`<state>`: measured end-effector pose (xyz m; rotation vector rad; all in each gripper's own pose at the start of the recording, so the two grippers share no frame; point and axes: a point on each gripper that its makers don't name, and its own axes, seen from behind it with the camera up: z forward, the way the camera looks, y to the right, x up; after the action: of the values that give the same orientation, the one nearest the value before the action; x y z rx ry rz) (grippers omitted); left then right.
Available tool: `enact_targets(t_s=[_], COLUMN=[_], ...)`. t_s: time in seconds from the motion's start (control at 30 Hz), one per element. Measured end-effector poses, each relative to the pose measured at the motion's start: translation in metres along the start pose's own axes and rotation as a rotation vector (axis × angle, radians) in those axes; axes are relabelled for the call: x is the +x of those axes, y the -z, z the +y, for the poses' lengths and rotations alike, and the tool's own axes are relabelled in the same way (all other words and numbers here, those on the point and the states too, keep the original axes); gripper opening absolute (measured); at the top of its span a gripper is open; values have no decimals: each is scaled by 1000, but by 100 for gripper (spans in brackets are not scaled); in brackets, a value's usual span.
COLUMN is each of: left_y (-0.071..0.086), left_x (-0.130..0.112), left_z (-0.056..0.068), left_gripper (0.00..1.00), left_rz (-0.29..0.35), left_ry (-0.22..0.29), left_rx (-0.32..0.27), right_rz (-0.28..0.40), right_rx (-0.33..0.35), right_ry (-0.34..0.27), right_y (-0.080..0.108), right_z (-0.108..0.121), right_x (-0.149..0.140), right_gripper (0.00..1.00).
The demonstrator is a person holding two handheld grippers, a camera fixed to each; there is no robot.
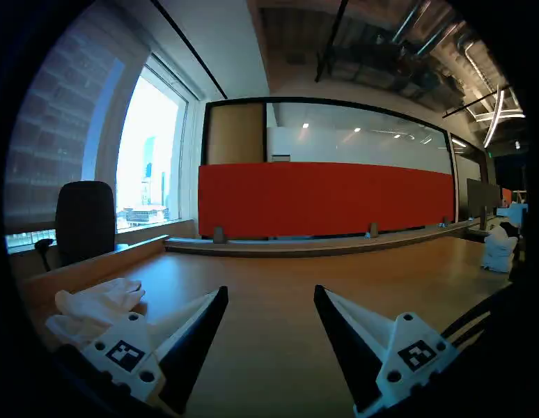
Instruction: Fold towel
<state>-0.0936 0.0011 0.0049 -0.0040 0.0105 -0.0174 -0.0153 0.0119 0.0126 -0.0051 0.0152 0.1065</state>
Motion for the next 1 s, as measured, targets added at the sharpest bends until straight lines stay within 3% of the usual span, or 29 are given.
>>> enact_targets(t_s=[0.67,1.0], left_y=[0,0], left_x=[-1,-1], left_z=[0,0], left_gripper=[91,92], left_rz=[0,1], left_ry=[0,0], left_rx=[0,0], right_rz=[-45,-24], right_rx=[11,5], right_ry=[23,35], right_y=[-2,5], right_z=[-1,-2], right_x=[-47,-46], right_gripper=[99,99])
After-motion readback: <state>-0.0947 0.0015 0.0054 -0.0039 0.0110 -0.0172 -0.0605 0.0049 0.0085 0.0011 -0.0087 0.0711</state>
